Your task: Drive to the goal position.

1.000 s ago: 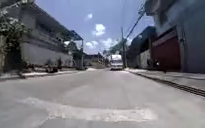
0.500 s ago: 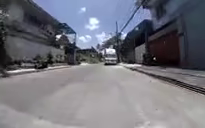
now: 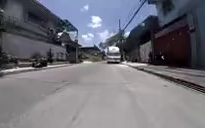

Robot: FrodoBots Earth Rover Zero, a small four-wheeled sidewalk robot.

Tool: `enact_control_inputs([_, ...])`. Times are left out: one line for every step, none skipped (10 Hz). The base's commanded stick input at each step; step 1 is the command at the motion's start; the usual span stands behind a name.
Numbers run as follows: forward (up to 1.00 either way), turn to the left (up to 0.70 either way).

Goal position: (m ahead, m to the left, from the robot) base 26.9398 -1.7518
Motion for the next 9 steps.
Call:
enact_control_inputs([1.0,0.08])
enact_control_inputs([1.0,0.08])
enact_control_inputs([1.0,0.02])
enact_control_inputs([1.0,-0.27])
enact_control_inputs([1.0,-0.28])
enact_control_inputs([1.0,0.0])
enact_control_inputs([1.0,0.08])
enact_control_inputs([1.0,0.08])
enact_control_inputs([1.0,0.08])
